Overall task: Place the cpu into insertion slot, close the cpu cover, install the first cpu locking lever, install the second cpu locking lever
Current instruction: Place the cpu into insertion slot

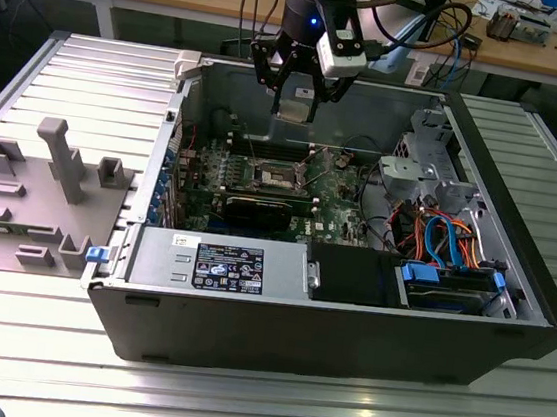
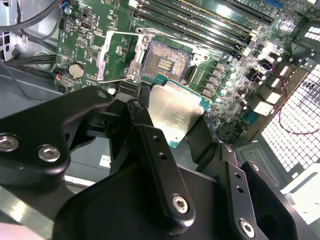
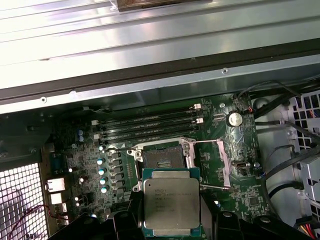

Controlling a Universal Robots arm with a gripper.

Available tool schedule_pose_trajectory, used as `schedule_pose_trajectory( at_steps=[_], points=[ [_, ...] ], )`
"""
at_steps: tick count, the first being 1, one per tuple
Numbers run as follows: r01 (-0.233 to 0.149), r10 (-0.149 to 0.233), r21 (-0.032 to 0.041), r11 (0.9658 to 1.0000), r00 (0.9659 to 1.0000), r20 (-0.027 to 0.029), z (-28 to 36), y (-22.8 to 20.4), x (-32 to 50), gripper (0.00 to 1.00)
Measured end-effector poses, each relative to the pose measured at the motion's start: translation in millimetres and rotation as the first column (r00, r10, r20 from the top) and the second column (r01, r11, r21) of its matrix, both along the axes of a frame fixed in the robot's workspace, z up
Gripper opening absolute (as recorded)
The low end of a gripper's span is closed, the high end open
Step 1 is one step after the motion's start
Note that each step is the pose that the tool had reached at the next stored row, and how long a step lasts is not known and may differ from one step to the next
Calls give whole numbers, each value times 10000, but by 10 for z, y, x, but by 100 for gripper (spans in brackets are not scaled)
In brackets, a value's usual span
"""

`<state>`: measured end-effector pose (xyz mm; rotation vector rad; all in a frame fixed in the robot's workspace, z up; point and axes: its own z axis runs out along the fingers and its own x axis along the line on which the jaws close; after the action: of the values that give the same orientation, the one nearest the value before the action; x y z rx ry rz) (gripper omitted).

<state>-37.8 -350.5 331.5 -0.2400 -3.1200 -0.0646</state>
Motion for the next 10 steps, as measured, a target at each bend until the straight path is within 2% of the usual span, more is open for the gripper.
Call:
schedule_pose_trajectory(
  at_steps=[10],
  points=[
    [56, -56, 0, 10000, 10000, 0, -2, 0, 0, 55]
  ],
)
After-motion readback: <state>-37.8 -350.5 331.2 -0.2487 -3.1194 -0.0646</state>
